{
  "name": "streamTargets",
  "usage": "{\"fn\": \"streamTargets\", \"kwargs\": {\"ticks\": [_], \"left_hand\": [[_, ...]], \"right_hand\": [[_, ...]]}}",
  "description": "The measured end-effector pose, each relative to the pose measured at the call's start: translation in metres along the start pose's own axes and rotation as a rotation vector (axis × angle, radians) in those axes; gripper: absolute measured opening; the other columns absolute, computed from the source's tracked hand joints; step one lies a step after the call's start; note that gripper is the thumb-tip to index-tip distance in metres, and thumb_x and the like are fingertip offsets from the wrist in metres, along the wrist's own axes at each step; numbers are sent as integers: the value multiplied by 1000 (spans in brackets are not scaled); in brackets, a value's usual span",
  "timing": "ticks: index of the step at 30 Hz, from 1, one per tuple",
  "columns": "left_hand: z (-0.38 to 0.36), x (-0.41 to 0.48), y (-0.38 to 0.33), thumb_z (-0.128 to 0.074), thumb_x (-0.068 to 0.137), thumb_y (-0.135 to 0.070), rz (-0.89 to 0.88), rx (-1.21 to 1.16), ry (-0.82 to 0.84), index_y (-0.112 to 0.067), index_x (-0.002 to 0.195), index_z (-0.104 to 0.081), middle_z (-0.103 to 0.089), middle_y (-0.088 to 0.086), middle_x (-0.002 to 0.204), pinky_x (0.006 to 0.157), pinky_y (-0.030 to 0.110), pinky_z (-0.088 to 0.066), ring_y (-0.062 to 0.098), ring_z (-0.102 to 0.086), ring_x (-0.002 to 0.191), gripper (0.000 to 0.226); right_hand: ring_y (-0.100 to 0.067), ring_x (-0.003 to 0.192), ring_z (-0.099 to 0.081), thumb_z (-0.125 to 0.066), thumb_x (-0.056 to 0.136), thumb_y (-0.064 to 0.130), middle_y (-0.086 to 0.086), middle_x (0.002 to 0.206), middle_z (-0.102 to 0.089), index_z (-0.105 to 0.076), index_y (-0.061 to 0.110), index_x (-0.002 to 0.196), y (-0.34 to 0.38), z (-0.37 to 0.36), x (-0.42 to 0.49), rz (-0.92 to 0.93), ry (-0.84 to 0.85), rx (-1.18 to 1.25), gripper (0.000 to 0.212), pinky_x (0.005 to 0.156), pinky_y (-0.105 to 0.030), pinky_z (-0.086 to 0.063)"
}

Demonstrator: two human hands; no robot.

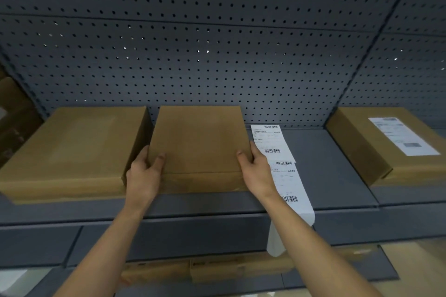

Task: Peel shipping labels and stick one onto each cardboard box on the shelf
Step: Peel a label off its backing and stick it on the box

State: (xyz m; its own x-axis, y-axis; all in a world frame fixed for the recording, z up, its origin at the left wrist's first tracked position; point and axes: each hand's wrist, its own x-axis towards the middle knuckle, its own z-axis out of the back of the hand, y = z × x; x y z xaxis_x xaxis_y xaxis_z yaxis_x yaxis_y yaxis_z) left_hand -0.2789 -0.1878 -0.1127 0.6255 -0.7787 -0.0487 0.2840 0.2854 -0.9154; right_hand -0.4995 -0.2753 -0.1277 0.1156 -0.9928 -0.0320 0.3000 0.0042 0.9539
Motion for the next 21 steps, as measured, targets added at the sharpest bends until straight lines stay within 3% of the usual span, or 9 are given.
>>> {"fn": "streamTargets", "kwargs": {"ticks": [4,8,11,14,17,21], "left_hand": [[3,4,1,-53,100,-36,-7,44,41,-14,151,-37,-56,7,139,107,36,-38,29,-50,130,57],[6,3,-6,-55,100,-30,-64,187,36,-8,154,-30,-51,13,145,106,37,-38,35,-46,133,63],[8,0,-10,-58,97,-25,-231,257,-49,-12,150,-35,-56,16,138,101,46,-47,39,-55,120,59],[5,-11,-19,-55,96,-23,-391,225,-63,-14,142,-46,-62,15,125,91,50,-53,40,-61,106,48],[-6,-29,-34,-58,95,-13,-548,174,-40,-9,133,-56,-59,10,128,88,40,-52,37,-61,100,39],[-30,-60,-52,-60,92,-7,-614,70,139,-14,115,-67,-67,-6,101,80,17,-47,11,-62,95,25]], "right_hand": [[5,95,-65,-54,99,28,13,111,-70,-53,16,136,-2,0,2,0,9,8,38,87,-16,-52],[4,99,-65,-59,95,36,18,108,-69,-52,15,138,1,4,3,-26,41,-11,48,93,-20,-50],[-7,108,-65,-60,85,53,11,114,-70,-58,17,129,6,11,-2,-23,0,-31,57,101,-32,-49],[3,114,-54,-58,98,34,18,124,-59,-57,14,135,14,22,-14,38,-108,-24,42,100,-14,-37],[0,118,-54,-57,99,26,12,130,-60,-61,16,132,14,36,-27,127,-211,-93,35,97,-9,-38],[-3,113,-59,-56,100,20,9,121,-67,-68,16,121,5,56,-45,181,-269,-166,25,89,-5,-43]]}}
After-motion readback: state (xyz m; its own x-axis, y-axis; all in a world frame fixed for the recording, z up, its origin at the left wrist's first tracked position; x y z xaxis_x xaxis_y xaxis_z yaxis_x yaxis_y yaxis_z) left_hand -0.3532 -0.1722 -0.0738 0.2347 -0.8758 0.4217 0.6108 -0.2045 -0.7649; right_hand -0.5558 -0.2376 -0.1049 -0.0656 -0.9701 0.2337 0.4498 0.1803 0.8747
